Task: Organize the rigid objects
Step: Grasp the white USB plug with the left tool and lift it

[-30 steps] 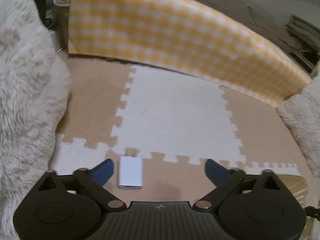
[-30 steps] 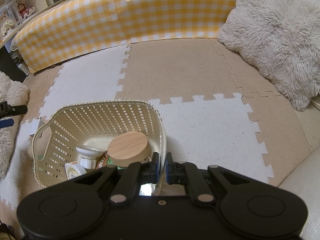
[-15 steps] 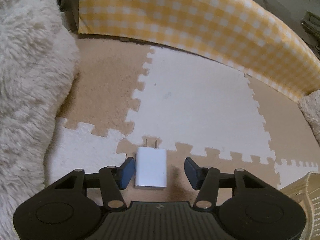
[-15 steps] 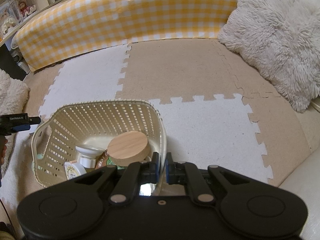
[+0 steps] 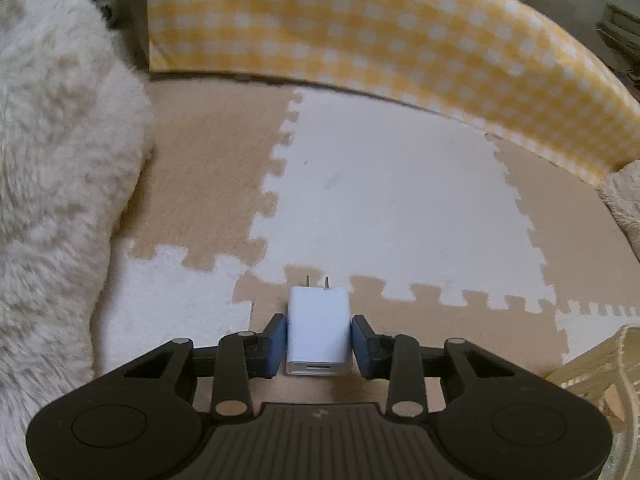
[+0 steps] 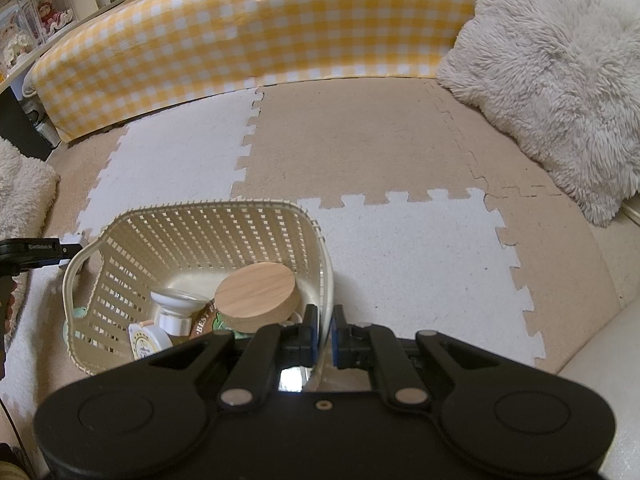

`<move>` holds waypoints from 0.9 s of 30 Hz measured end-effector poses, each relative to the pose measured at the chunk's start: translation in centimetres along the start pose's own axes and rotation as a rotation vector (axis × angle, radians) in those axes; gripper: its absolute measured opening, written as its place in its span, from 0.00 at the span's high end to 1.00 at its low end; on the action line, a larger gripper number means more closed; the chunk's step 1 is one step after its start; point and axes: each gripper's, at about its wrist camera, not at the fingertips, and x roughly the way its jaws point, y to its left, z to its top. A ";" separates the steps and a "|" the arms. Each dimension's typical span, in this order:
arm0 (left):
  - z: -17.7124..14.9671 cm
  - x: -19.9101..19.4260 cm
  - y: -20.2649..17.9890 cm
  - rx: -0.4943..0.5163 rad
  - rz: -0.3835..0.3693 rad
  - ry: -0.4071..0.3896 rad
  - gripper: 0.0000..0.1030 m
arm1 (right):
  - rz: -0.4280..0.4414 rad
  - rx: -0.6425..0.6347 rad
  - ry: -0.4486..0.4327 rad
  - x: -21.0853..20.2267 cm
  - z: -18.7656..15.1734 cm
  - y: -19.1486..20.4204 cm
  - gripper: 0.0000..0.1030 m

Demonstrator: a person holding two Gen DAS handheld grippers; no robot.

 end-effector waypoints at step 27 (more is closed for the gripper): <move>-3.2 -13.2 -13.4 0.112 -0.415 -0.069 0.64 | 0.007 0.007 0.001 -0.1 0.0 -0.1 0.94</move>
